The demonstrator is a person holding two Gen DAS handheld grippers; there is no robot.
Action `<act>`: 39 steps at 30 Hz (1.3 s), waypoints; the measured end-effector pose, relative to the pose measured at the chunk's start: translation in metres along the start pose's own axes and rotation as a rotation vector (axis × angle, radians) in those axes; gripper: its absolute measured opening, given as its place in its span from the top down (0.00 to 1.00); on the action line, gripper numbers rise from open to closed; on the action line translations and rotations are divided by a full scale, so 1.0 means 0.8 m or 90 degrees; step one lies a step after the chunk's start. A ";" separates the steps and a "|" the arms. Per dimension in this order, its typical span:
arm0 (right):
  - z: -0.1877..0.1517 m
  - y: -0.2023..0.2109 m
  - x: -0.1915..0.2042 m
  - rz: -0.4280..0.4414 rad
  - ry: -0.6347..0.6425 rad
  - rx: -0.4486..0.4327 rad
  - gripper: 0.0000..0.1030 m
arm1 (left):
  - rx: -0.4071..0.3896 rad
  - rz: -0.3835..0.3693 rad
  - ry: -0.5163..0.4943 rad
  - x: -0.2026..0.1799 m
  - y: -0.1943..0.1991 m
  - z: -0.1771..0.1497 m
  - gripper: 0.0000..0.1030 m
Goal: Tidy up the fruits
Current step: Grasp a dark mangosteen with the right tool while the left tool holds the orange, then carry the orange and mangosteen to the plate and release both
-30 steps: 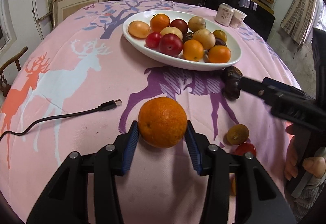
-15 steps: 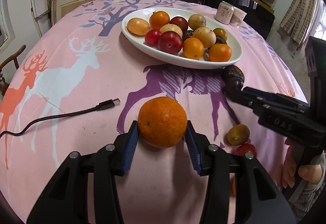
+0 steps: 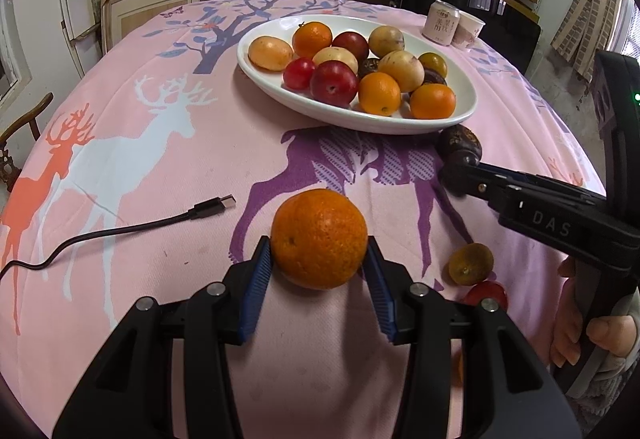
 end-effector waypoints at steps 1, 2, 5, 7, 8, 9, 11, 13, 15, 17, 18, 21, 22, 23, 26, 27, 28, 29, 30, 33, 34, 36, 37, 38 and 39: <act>0.000 -0.001 0.001 -0.003 0.002 -0.002 0.60 | 0.001 0.000 -0.001 0.000 -0.001 0.000 0.56; -0.001 0.000 0.003 -0.007 0.007 -0.004 0.61 | 0.002 -0.001 -0.001 -0.001 -0.002 0.000 0.56; -0.002 0.000 0.003 -0.019 0.017 -0.009 0.71 | 0.006 -0.005 -0.002 -0.001 -0.004 0.000 0.56; -0.002 0.002 0.002 -0.004 0.010 -0.007 0.71 | 0.004 -0.006 -0.003 -0.001 -0.004 0.000 0.56; -0.002 0.003 0.001 -0.002 0.008 -0.008 0.71 | 0.003 -0.007 -0.003 -0.001 -0.004 0.000 0.56; -0.003 0.005 0.000 -0.003 0.009 -0.011 0.71 | 0.003 -0.009 -0.002 -0.001 -0.004 0.000 0.56; -0.002 0.008 -0.002 -0.001 0.005 -0.016 0.71 | 0.002 -0.010 -0.001 -0.001 -0.003 0.000 0.56; -0.001 0.012 -0.003 0.006 -0.002 -0.021 0.71 | 0.000 -0.009 0.001 0.000 -0.002 0.001 0.56; 0.002 0.019 -0.007 0.016 -0.012 -0.033 0.71 | -0.006 -0.005 0.005 0.001 0.000 0.003 0.56; 0.007 0.030 -0.014 0.023 -0.029 -0.052 0.71 | -0.014 0.000 0.002 -0.001 0.004 0.011 0.56; 0.008 0.033 -0.018 0.027 -0.036 -0.055 0.71 | -0.016 0.001 0.001 -0.001 0.005 0.015 0.56; 0.015 0.043 -0.031 0.039 -0.067 -0.064 0.71 | -0.032 0.004 -0.006 -0.002 0.011 0.046 0.56; 0.018 0.046 -0.036 0.045 -0.075 -0.068 0.71 | -0.046 0.009 -0.009 -0.002 0.015 0.063 0.56; 0.025 0.052 -0.041 0.053 -0.086 -0.076 0.71 | -0.055 0.011 -0.009 -0.001 0.017 0.079 0.56; 0.051 0.059 -0.048 0.065 -0.101 -0.083 0.71 | -0.078 0.003 0.002 0.003 0.018 0.121 0.56; 0.065 0.061 -0.051 0.061 -0.102 -0.089 0.71 | -0.083 -0.002 0.007 0.005 0.016 0.134 0.56; 0.076 0.060 -0.052 0.056 -0.101 -0.093 0.71 | -0.085 -0.006 0.013 0.007 0.012 0.148 0.56; 0.085 0.059 -0.052 0.055 -0.101 -0.095 0.71 | -0.086 -0.007 0.020 0.011 0.007 0.160 0.56; 0.095 0.055 -0.052 0.056 -0.103 -0.094 0.71 | -0.084 -0.008 0.028 0.015 -0.001 0.172 0.56; 0.121 0.035 -0.051 0.052 -0.104 -0.086 0.71 | -0.072 -0.008 0.034 0.020 -0.023 0.190 0.56; 0.128 0.025 -0.047 0.050 -0.099 -0.080 0.71 | -0.067 -0.007 0.033 0.021 -0.033 0.195 0.56; 0.135 0.011 -0.040 0.051 -0.092 -0.073 0.71 | -0.060 -0.004 0.029 0.020 -0.048 0.201 0.56; 0.137 0.006 -0.036 0.052 -0.088 -0.070 0.71 | -0.056 -0.003 0.027 0.021 -0.057 0.203 0.56; 0.137 -0.001 -0.032 0.050 -0.081 -0.067 0.71 | -0.052 -0.003 0.025 0.021 -0.062 0.203 0.56; 0.137 -0.007 -0.030 0.045 -0.074 -0.065 0.71 | -0.047 -0.001 0.023 0.021 -0.069 0.202 0.56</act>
Point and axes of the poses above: each gripper's, at about its wrist camera, not at the fingertips, and y roughly against the way its jaws point, x to its left, z to its top, the point moved 7 cm from there along -y, roughly the way its jaws point, and after that the axes turned 10 degrees about -z, right-handed, at the moved point
